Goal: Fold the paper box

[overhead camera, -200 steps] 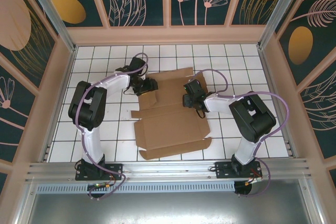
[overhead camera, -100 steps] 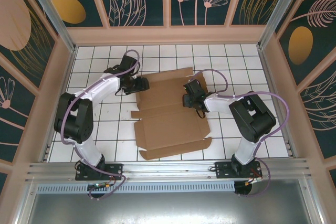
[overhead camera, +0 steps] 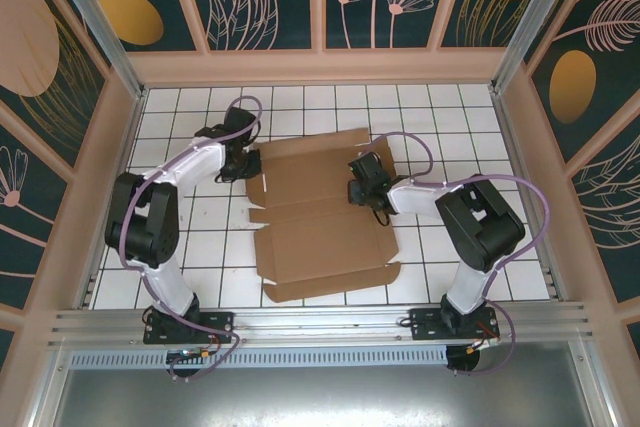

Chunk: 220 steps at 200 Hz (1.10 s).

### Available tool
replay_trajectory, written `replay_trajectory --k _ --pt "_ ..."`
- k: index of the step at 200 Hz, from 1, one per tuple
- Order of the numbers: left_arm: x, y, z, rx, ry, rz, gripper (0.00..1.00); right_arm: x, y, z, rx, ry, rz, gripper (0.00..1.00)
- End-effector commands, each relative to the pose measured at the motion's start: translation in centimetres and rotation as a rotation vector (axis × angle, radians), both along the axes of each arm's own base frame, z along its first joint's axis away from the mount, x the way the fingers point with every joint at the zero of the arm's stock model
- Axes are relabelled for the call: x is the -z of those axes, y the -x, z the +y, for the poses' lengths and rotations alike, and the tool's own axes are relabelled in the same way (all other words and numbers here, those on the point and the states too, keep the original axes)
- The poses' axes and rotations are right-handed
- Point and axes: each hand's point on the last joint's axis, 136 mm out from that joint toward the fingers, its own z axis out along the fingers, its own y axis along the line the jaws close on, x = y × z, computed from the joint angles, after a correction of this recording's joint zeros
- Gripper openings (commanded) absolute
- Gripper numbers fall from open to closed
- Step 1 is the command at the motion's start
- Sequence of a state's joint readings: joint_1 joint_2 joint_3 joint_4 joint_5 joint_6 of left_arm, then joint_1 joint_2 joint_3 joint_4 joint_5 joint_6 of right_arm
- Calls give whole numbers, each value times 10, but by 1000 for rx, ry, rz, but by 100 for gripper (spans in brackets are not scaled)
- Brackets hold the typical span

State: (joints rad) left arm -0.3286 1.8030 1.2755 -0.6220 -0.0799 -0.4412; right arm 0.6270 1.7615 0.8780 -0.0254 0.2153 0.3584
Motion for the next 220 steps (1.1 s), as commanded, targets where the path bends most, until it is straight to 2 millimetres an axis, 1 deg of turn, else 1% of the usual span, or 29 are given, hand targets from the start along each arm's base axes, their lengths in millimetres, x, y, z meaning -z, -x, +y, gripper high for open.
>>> replay_trajectory --k 1,18,32,39,57,71,80,93,109,119,122,123,125,131,133,134,136,138,141,143,145,158,168,178,191,203,208,220 --pt "25 14 13 51 -225 75 0 36 29 -9 -3 83 135 46" --pt "39 16 14 49 -316 105 6 38 28 -10 18 87 140 45" --pt "47 17 9 43 -336 118 13 38 28 -7 18 78 146 45" --pt "47 15 4 37 -321 116 19 40 29 -6 15 78 152 45" --pt "46 13 -9 29 -249 106 25 42 31 -5 12 83 156 45" --pt "41 10 -16 21 -202 92 32 42 32 -5 9 81 157 44" --pt "34 7 -23 19 -163 70 36 42 33 -4 6 81 156 44" --pt "13 -1 -25 5 -132 0 42 41 33 -5 7 82 151 44" --pt "-23 -10 -27 2 -78 -111 50 37 32 -6 6 81 141 44" --pt "-48 -15 -25 -9 -39 -186 53 35 31 -5 0 78 135 44" --pt "-51 -16 -24 -12 -27 -198 53 34 31 -5 -2 79 134 44" --pt "-57 -16 -24 -14 -16 -216 53 35 32 -5 -3 78 134 44" --pt "-64 -16 -24 -17 -2 -235 53 34 31 -5 -2 76 133 44" --pt "-78 -17 -22 -22 41 -280 53 33 31 -5 -6 73 132 44" --pt "-79 -16 -21 -24 53 -288 53 33 31 -4 -8 73 132 44" --pt "-85 -17 -21 -26 63 -304 54 33 31 -4 -9 72 132 44" --pt "-85 -16 -20 -26 76 -309 54 33 32 -4 -9 72 132 44" --pt "-91 -17 -19 -31 92 -327 56 33 32 -4 -12 70 134 44" --pt "-92 -15 -18 -34 111 -337 57 33 32 -3 -13 67 133 44" --pt "-97 -16 -17 -36 127 -352 58 33 32 -3 -16 64 133 44" --pt "-96 -16 -16 -37 137 -356 59 32 32 -3 -18 61 134 44" --pt "-109 -16 -12 -31 194 -406 61 29 32 0 -24 40 126 44" --pt "-110 -17 -8 -23 188 -409 62 24 31 3 -30 23 118 44" --pt "-106 -18 -5 -20 181 -384 62 17 29 5 -32 11 102 45" --pt "-96 -22 -5 -17 191 -325 62 4 26 9 -41 -12 74 45" --pt "-88 -27 -11 12 218 -285 61 -7 24 12 -59 -27 56 46" --pt "-88 -30 -15 36 231 -279 61 -13 23 13 -67 -33 45 46" --pt "-93 -33 -37 116 325 -289 60 -26 21 15 -90 -51 12 48"
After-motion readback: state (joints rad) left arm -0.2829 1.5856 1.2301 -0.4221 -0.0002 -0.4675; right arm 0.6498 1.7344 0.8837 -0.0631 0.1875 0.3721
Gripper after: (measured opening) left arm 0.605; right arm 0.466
